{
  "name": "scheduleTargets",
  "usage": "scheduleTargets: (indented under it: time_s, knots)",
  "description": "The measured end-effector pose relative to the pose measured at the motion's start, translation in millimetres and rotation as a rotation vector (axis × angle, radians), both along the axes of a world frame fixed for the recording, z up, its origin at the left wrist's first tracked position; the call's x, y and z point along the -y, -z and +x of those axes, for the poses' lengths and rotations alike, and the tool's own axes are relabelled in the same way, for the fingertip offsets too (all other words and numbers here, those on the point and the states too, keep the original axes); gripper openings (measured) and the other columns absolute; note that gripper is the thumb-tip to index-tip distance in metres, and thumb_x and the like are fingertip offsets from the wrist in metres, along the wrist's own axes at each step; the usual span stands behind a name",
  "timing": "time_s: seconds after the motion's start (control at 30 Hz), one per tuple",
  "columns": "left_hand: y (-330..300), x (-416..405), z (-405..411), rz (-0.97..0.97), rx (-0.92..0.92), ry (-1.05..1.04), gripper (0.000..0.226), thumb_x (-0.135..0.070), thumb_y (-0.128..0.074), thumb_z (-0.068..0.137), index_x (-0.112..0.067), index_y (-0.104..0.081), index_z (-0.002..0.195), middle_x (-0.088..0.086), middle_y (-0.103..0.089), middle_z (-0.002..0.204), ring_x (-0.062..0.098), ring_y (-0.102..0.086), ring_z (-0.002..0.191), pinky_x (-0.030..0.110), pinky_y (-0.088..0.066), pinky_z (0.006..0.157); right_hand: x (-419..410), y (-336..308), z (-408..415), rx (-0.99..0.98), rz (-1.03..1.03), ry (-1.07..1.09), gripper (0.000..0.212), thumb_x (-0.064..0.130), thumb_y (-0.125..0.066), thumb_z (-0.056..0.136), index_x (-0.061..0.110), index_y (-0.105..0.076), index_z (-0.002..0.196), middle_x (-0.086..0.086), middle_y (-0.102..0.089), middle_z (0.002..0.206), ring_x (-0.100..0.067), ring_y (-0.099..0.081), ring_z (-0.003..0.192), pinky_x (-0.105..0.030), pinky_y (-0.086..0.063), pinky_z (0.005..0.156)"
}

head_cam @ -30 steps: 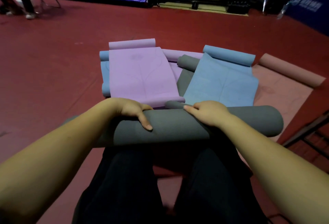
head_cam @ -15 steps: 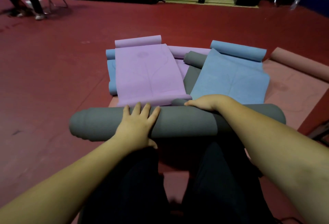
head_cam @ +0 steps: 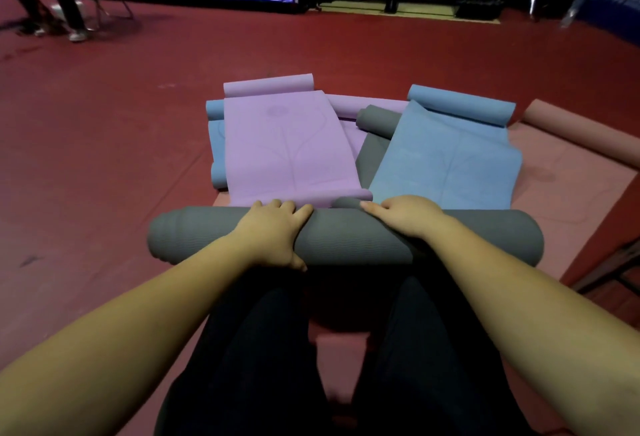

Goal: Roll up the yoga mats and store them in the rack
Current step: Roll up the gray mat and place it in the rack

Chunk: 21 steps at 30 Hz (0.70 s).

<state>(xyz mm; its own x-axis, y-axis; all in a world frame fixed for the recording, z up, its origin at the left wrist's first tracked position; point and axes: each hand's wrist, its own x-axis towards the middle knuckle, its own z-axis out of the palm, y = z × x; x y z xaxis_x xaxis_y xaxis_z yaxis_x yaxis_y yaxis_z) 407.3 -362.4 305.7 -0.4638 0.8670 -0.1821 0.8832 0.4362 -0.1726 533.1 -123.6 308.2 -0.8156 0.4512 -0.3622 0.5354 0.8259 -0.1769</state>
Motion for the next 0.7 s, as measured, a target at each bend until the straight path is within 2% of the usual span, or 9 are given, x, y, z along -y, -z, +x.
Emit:
scheduleTargets:
  time_s: [0.1, 0.3, 0.47, 0.53, 0.63, 0.7]
  knots:
    - [-8, 0, 0, 0.001, 0.008, 0.010, 0.105, -0.079, -0.067, 0.056, -0.028, -0.032, 0.141, 0.002, -0.053, 0.128, 0.028, -0.052, 0.115, 0.044, -0.045, 0.091, 2, -6, 1, 0.003, 0.024, -0.003, 0.084, 0.079, -0.015, 0.089, 0.022, -0.066, 0.121, -0.006, -0.062, 0.131, -0.027, -0.055, 0.120, -0.036, -0.041, 0.091]
    - [-32, 16, 8, 0.015, 0.068, -0.021, 0.104, -0.082, -0.067, 0.053, -0.033, -0.034, 0.139, -0.003, -0.056, 0.126, 0.024, -0.054, 0.112, 0.040, -0.047, 0.086, 5, -19, -3, 0.025, 0.023, -0.003, 0.085, 0.077, -0.021, 0.091, 0.015, -0.057, 0.136, -0.013, -0.050, 0.146, -0.030, -0.048, 0.131, -0.038, -0.036, 0.108]
    - [-59, 27, 14, -0.026, 0.264, -0.047, 0.097, -0.077, -0.076, 0.053, -0.038, -0.039, 0.135, -0.011, -0.060, 0.125, 0.019, -0.057, 0.108, 0.032, -0.042, 0.079, 11, -38, -4, 0.112, -0.099, -0.023, 0.074, 0.069, -0.031, 0.094, 0.017, -0.048, 0.145, -0.011, -0.038, 0.155, -0.027, -0.039, 0.139, -0.038, -0.028, 0.113]
    - [-59, 30, 12, -0.044, 0.405, -0.076, 0.101, -0.073, -0.079, 0.052, -0.040, -0.039, 0.138, -0.013, -0.059, 0.127, 0.016, -0.057, 0.110, 0.031, -0.043, 0.085, 14, -39, -5, 0.175, -0.155, -0.040, 0.065, 0.065, -0.034, 0.095, 0.023, -0.051, 0.142, -0.008, -0.041, 0.153, -0.024, -0.044, 0.133, -0.039, -0.031, 0.109]
    - [-52, 28, 6, -0.090, 0.564, -0.121, 0.110, -0.074, -0.080, 0.045, -0.041, -0.036, 0.140, -0.014, -0.057, 0.132, 0.013, -0.055, 0.116, 0.034, -0.043, 0.102, 19, -41, -2, 0.216, -0.222, -0.037, 0.050, 0.057, -0.037, 0.098, 0.026, -0.060, 0.130, -0.007, -0.050, 0.142, -0.021, -0.048, 0.112, -0.036, -0.034, 0.097]
    - [-50, 23, -1, -0.109, 0.638, -0.168, 0.116, -0.071, -0.083, 0.046, -0.041, -0.031, 0.145, -0.016, -0.053, 0.136, 0.012, -0.051, 0.123, 0.034, -0.039, 0.108, 17, -41, -4, 0.213, -0.202, -0.062, 0.050, 0.056, -0.034, 0.101, 0.026, -0.059, 0.132, -0.006, -0.049, 0.144, -0.023, -0.048, 0.121, -0.036, -0.032, 0.101]
